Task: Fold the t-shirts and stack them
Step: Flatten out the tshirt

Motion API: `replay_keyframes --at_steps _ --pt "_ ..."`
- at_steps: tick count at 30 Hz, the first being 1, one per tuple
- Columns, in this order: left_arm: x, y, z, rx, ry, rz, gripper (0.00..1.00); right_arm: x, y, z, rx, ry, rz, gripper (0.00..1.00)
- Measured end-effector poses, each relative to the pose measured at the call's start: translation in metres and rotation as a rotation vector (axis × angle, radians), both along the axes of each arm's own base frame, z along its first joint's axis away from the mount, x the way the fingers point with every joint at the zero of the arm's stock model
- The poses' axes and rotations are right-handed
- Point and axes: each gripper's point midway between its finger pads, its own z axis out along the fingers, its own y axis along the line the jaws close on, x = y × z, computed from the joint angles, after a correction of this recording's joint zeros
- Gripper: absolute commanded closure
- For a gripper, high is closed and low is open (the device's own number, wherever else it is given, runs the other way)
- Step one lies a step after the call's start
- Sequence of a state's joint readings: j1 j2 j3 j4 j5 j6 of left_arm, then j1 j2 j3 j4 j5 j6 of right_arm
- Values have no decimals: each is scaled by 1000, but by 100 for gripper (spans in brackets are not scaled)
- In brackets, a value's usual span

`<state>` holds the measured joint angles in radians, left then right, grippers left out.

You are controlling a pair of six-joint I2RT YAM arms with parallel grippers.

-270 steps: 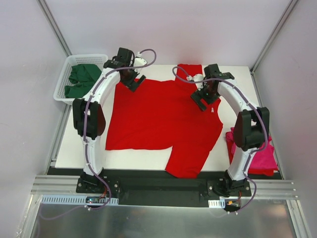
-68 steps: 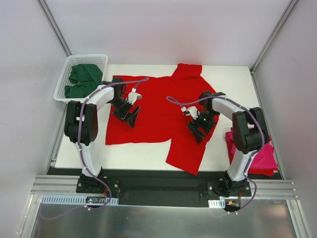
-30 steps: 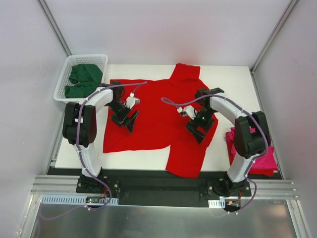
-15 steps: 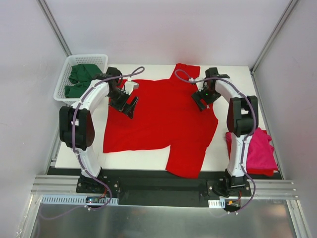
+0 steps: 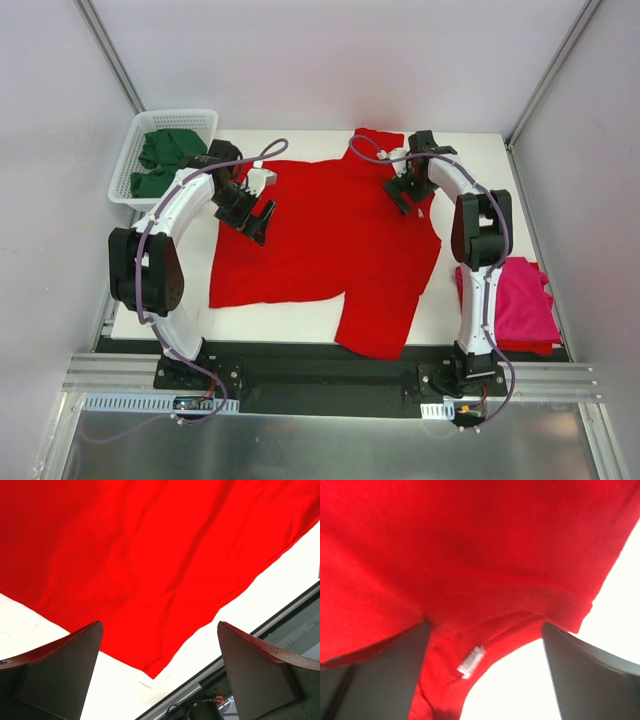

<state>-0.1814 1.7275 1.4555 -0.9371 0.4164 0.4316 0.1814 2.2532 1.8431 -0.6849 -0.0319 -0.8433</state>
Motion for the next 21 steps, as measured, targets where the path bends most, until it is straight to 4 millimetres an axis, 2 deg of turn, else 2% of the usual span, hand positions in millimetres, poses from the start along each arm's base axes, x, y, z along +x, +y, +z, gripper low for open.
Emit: replay_keyframes --at_steps 5,17,19,21 --pt "0 0 0 -1 2 2 1 5 -7 2 -69 -18 2 4" --pt "4 2 -5 17 13 9 1 7 -45 6 -174 -21 -34 4" --pt "19 5 -11 55 19 17 1 6 -47 6 -173 -16 -36 4" --pt "48 7 -15 94 -5 28 1 6 -47 6 -173 -15 -36 4"
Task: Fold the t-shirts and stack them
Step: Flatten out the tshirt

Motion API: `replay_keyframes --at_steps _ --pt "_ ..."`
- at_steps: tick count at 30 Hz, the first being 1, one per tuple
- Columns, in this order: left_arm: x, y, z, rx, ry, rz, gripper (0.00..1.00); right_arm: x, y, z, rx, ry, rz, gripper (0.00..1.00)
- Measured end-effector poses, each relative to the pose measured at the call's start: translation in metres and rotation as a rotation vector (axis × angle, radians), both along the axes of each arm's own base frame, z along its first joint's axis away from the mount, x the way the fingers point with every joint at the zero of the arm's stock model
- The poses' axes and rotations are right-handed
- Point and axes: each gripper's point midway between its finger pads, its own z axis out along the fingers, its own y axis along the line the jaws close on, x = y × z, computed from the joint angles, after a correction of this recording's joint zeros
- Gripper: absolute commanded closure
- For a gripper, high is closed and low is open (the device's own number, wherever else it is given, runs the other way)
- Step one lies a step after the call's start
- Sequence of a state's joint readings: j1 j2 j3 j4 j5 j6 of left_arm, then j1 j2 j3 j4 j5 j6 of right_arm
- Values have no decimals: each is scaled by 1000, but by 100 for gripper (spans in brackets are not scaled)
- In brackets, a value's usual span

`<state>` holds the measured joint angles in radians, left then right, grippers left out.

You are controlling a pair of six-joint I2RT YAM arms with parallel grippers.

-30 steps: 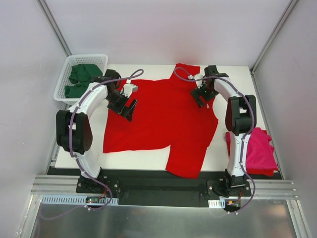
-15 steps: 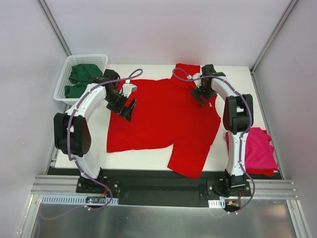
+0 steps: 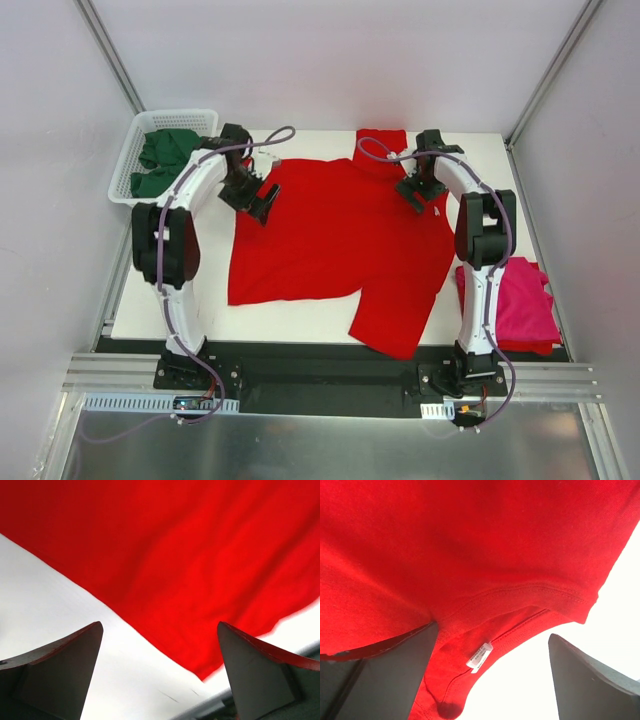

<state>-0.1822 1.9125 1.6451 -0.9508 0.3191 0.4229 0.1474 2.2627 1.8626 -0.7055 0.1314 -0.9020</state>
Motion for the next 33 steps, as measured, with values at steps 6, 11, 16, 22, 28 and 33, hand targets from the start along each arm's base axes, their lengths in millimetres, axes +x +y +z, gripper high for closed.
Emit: replay_keyframes --at_steps 6,11,16,22,28,33 --pt "98 7 -7 109 -159 9 1 -3 0 -1 3 10 1 4" --pt "134 18 -29 238 -218 -63 1 -7 1 -1 8 23 4 4" --pt "134 20 -66 371 -178 -202 1 -12 4 -1 13 43 8 4" --pt "140 26 -70 467 -189 -293 1 -17 7 -2 14 61 15 4" --pt "152 40 -64 559 -230 -320 1 -19 9 -2 13 69 21 4" --pt "158 51 -69 631 -248 -352 1 -19 9 -3 12 66 22 4"
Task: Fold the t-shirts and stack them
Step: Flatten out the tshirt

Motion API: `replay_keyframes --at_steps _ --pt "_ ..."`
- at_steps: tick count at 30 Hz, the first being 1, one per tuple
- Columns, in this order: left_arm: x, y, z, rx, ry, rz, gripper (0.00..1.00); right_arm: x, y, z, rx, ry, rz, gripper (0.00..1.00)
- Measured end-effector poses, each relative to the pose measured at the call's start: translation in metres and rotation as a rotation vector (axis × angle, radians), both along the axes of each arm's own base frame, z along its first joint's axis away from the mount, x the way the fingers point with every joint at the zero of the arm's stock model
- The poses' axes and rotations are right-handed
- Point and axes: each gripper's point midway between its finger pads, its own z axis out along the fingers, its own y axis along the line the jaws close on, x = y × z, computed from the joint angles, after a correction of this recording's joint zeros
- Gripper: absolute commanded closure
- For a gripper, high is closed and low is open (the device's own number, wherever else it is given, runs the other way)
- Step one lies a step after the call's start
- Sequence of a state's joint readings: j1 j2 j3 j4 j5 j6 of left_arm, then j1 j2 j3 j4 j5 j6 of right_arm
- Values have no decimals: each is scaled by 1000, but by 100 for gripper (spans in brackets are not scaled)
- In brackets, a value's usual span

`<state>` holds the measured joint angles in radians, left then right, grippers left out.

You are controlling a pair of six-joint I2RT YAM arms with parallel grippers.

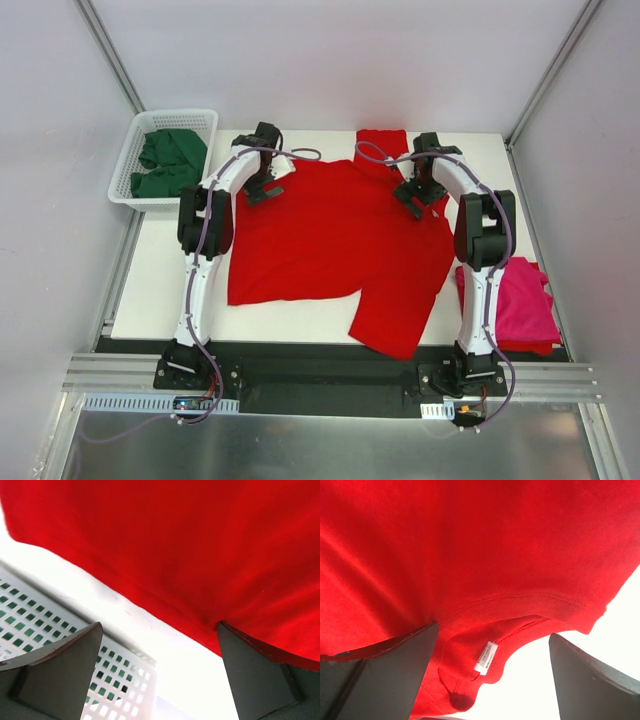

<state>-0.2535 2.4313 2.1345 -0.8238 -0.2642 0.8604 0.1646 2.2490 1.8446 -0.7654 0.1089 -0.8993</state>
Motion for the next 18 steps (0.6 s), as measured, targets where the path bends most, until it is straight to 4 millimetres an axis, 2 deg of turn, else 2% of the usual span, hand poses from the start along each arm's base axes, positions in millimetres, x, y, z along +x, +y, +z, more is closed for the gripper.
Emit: replay_keyframes --at_steps 5,14,18 --pt "7 4 2 35 -24 -15 1 1 -1 2 -9 -31 -2 4" --pt "14 7 2 64 -50 -33 1 34 -18 15 -106 -200 -44 4" --pt "21 11 5 92 -78 -40 1 41 -23 20 -132 -239 -59 4"
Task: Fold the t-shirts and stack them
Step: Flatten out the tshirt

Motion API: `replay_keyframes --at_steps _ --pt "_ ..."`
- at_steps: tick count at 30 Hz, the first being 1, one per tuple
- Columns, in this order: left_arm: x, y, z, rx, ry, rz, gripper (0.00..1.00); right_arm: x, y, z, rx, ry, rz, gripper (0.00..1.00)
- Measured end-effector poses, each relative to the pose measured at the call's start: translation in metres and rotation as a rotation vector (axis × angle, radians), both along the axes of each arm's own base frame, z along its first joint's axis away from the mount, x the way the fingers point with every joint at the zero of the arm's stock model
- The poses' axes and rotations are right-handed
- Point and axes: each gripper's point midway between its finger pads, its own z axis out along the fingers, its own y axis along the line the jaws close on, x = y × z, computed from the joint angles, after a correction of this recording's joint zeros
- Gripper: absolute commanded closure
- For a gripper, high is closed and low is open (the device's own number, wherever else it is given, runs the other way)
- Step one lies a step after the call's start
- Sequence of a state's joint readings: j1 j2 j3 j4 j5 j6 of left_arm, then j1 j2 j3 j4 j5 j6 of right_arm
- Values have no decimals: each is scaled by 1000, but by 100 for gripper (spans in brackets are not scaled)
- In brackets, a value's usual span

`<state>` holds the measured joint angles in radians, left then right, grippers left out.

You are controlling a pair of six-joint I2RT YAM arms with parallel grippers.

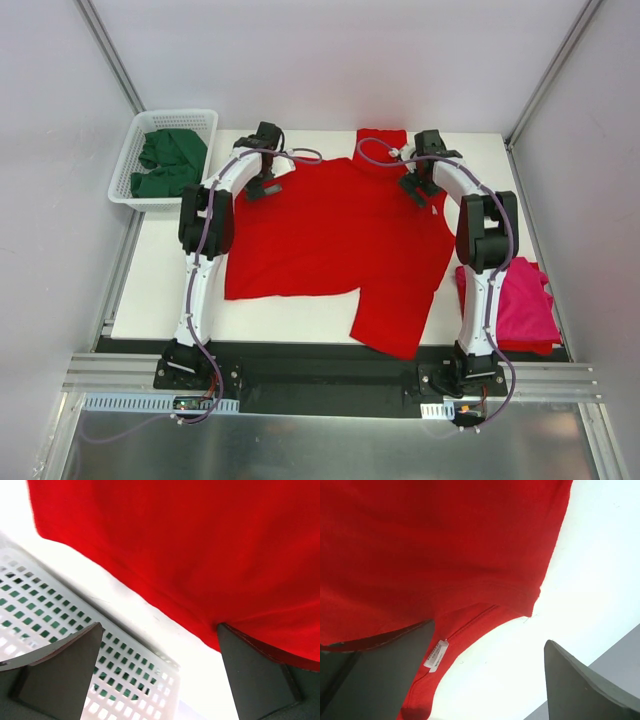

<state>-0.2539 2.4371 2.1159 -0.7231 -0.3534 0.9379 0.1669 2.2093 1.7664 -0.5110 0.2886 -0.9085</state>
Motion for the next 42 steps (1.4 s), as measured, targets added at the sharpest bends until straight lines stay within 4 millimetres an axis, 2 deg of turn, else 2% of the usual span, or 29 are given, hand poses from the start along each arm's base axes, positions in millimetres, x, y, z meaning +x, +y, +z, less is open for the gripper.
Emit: replay_keyframes --at_steps 7,16,20,28,31,34,36,39,41,42 --pt "15 5 2 58 -43 -19 1 -13 0 -10 4 49 3 4" --pt "33 10 5 108 -105 -23 1 -34 5 -6 48 109 8 4" --pt "40 12 7 128 -138 -19 1 -45 8 11 78 102 5 4" --pt "40 11 8 119 -177 9 1 -62 17 69 151 9 19 4" --pt "19 9 13 96 -167 32 1 -82 23 77 182 34 38 4" --pt "-21 0 34 40 -148 50 1 -110 35 80 210 72 73 4" --pt "-43 -11 59 -41 -168 63 1 -136 46 80 217 102 112 4" --pt "-83 -36 112 -255 -213 74 1 -180 66 76 229 163 192 4" --pt "-117 -53 145 -424 -226 47 1 -220 80 69 245 224 256 4" --pt "-137 -60 157 -499 -224 26 1 -234 83 67 258 238 272 4"
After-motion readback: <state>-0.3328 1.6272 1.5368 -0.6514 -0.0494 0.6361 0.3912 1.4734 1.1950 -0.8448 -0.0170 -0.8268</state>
